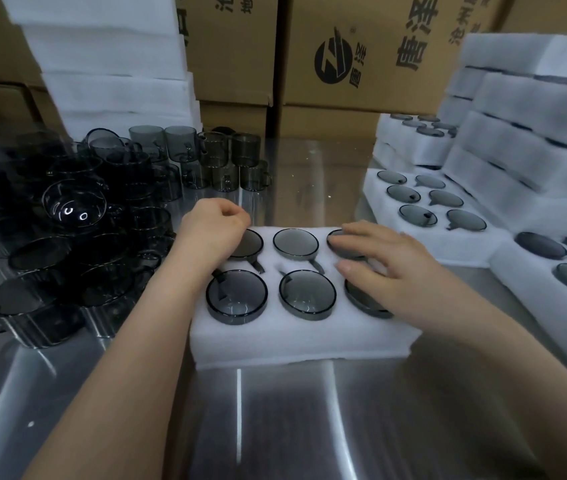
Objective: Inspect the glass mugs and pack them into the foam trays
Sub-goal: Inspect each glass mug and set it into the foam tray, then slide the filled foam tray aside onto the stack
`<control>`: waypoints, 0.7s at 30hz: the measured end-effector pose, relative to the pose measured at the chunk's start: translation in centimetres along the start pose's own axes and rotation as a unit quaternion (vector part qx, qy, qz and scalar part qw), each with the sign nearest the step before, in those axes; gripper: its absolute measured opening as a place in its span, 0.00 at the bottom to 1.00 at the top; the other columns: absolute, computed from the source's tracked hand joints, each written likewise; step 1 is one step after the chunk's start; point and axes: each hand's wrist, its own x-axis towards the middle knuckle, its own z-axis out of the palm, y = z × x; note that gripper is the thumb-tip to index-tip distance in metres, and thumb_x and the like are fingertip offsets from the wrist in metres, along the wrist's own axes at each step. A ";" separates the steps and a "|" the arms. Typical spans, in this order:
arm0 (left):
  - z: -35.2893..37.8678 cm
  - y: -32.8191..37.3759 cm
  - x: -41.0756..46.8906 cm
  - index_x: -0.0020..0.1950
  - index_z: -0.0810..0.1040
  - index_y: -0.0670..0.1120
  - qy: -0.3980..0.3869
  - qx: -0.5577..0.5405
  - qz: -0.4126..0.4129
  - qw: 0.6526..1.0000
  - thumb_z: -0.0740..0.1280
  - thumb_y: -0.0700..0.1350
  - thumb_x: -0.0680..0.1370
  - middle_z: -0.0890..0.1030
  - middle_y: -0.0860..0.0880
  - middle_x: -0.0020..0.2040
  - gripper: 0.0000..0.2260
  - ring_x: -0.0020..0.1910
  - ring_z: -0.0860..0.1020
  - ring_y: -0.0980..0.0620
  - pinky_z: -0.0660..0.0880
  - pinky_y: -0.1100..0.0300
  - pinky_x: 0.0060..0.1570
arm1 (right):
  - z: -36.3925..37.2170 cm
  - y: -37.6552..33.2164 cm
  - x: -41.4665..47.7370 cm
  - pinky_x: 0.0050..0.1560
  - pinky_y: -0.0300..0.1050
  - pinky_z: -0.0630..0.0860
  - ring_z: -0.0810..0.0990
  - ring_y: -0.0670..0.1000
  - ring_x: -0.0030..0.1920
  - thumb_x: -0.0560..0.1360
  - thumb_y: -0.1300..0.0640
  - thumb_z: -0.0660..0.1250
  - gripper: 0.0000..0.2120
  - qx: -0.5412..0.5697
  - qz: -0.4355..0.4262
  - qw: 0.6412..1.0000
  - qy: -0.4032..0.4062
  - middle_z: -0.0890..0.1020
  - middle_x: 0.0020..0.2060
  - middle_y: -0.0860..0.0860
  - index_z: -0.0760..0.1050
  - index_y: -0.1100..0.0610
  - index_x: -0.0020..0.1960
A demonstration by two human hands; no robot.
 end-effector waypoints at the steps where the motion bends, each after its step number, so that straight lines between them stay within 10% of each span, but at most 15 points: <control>1: 0.0 0.0 0.0 0.43 0.81 0.54 -0.001 -0.008 -0.002 1.000 0.65 0.46 0.78 0.80 0.56 0.49 0.07 0.51 0.76 0.54 0.68 0.61 0.46 | -0.2 -0.1 0.2 0.69 0.44 0.63 0.71 0.39 0.63 0.77 0.52 0.66 0.15 0.020 -0.026 0.999 0.018 0.77 0.60 0.41 0.79 0.51 0.63; 14: -0.5 -0.2 0.3 0.48 0.82 0.49 -0.019 -0.013 -0.029 0.999 0.66 0.46 0.77 0.81 0.52 0.54 0.06 0.55 0.77 0.51 0.70 0.59 0.51 | -5.0 2.0 0.9 0.67 0.40 0.65 0.65 0.37 0.66 0.53 0.35 0.76 0.38 -0.090 -0.061 0.952 -0.285 0.67 0.61 0.31 0.63 0.31 0.59; 21: -0.9 -0.3 0.4 0.46 0.81 0.51 -0.030 -0.002 -0.041 0.999 0.69 0.47 0.76 0.81 0.50 0.53 0.02 0.53 0.77 0.50 0.70 0.59 0.48 | -1.8 5.1 -1.6 0.73 0.47 0.62 0.59 0.41 0.75 0.60 0.42 0.77 0.34 -0.011 -0.128 0.980 -0.153 0.60 0.72 0.31 0.60 0.31 0.57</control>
